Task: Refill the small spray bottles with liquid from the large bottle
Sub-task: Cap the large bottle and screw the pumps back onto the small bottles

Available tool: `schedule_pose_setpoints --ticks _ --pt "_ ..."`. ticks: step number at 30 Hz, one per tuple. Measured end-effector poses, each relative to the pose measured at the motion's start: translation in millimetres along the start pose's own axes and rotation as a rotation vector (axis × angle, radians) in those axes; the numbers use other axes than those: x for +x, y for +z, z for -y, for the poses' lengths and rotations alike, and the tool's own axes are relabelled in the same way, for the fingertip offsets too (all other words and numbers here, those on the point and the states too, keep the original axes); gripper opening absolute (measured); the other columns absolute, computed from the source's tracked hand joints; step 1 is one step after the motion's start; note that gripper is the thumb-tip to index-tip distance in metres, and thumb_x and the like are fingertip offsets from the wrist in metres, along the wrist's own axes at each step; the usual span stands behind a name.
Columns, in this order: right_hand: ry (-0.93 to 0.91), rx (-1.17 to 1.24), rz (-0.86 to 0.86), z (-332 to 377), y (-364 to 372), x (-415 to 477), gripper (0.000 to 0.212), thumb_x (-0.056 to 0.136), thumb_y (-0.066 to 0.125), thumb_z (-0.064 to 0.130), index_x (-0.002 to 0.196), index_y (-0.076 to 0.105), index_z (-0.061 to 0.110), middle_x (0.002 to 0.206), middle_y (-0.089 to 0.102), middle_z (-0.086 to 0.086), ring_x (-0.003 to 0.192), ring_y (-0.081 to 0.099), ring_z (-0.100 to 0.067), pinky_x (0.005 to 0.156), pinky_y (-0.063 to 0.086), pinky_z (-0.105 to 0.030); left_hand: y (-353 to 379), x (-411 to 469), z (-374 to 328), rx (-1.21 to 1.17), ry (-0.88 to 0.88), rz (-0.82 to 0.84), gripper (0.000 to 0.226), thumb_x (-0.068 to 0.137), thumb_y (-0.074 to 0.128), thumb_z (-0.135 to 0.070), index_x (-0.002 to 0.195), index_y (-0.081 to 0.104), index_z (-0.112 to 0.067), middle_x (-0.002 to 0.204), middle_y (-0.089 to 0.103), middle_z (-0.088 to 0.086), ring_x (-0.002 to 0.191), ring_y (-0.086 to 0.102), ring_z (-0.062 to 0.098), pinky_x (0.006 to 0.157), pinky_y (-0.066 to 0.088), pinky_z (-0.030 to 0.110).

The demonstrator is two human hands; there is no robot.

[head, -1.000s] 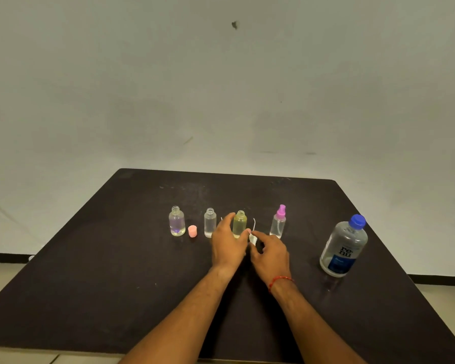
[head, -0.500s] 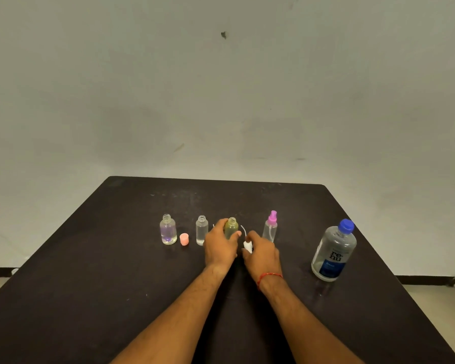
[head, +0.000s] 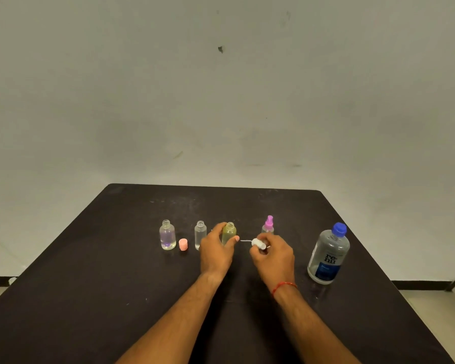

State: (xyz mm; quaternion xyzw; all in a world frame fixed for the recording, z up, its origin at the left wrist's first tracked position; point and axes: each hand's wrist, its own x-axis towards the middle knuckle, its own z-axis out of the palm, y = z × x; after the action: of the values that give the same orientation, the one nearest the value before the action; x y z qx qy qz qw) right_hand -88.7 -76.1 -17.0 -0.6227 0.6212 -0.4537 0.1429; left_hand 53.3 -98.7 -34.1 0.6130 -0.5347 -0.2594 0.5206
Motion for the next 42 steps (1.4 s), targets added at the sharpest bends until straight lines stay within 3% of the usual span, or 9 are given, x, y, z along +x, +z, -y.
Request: schedule_pose_setpoints --ticks 3,6,10,16,24,29,36,38,42 --pt "-0.031 0.143 -0.094 12 -17 5 0.02 0.077 0.076 0.012 0.088 0.069 0.028 0.082 0.064 0.006 0.071 0.062 -0.006 0.066 0.052 -0.019 -4 -5 -5 0.008 0.031 -0.008 0.042 0.087 0.077 -0.021 0.126 0.064 -0.021 0.105 0.06 -0.018 0.095 0.058 0.0 0.077 0.046 0.005" --pt "-0.079 0.284 -0.116 25 -31 11 0.022 0.081 0.074 0.01 0.091 0.068 0.029 0.089 0.065 0.006 0.074 0.063 -0.002 0.064 0.05 -0.011 -5 -11 -12 -0.011 0.06 -0.005 0.038 0.086 0.078 -0.017 0.122 0.066 -0.021 0.1 0.059 -0.024 0.094 0.059 -0.005 0.075 0.04 -0.003" --pt "-0.138 0.339 -0.128 35 -42 18 0.014 0.085 0.072 0.011 0.097 0.071 0.02 0.093 0.065 0.004 0.076 0.061 -0.001 0.062 0.046 -0.008 -3 -17 -16 -0.019 0.088 0.005 0.036 0.085 0.078 -0.015 0.119 0.068 -0.019 0.092 0.056 -0.031 0.089 0.053 -0.025 0.075 0.038 -0.004" --pt "-0.192 0.354 -0.116 42 -47 19 0.019 0.087 0.072 0.012 0.096 0.067 0.027 0.094 0.063 0.004 0.077 0.061 -0.002 0.064 0.048 -0.009 -4 -21 -18 -0.017 0.126 0.0 0.036 0.084 0.079 -0.014 0.119 0.069 -0.019 0.092 0.056 -0.031 0.092 0.05 -0.03 0.076 0.039 -0.004" --pt "-0.258 0.228 0.004 47 -48 20 0.014 0.087 0.071 0.014 0.099 0.069 0.019 0.094 0.06 0.003 0.08 0.058 0.0 0.066 0.047 -0.008 -8 -28 -25 -0.055 0.145 0.037 0.037 0.085 0.079 -0.017 0.117 0.065 -0.029 0.095 0.058 -0.029 0.093 0.05 -0.03 0.076 0.04 -0.003" --pt "-0.254 0.144 0.126 46 -38 20 0.015 0.088 0.068 0.018 0.103 0.067 0.02 0.099 0.059 0.004 0.084 0.058 -0.001 0.07 0.046 -0.006 -7 -35 -27 -0.101 0.187 0.042 0.031 0.084 0.08 -0.019 0.108 0.067 -0.035 0.094 0.068 -0.022 0.095 0.061 -0.012 0.076 0.046 0.005" --pt "-0.228 0.079 0.295 42 -25 18 0.017 0.092 0.064 0.022 0.109 0.065 0.021 0.104 0.063 0.006 0.096 0.06 -0.005 0.102 0.048 -0.034 -8 -37 -26 -0.13 0.215 0.04 0.028 0.087 0.077 -0.02 0.113 0.072 -0.029 0.099 0.072 -0.012 0.095 0.064 -0.004 0.077 0.05 0.01" --pt "-0.226 0.062 0.308 45 -25 18 0.018 0.093 0.063 0.02 0.11 0.064 0.02 0.105 0.062 0.004 0.096 0.059 -0.005 0.097 0.051 -0.028 -9 -37 -25 -0.129 0.218 0.041 0.027 0.087 0.077 -0.022 0.112 0.072 -0.03 0.097 0.072 -0.012 0.093 0.065 -0.001 0.076 0.054 0.015" --pt "-0.242 0.028 0.318 47 -26 19 0.016 0.094 0.062 0.02 0.11 0.065 0.017 0.105 0.059 0.002 0.091 0.058 -0.004 0.078 0.05 -0.011 -8 -36 -21 -0.103 0.211 0.041 0.025 0.087 0.077 -0.028 0.111 0.072 -0.033 0.096 0.073 -0.011 0.093 0.065 0.001 0.076 0.049 0.008"
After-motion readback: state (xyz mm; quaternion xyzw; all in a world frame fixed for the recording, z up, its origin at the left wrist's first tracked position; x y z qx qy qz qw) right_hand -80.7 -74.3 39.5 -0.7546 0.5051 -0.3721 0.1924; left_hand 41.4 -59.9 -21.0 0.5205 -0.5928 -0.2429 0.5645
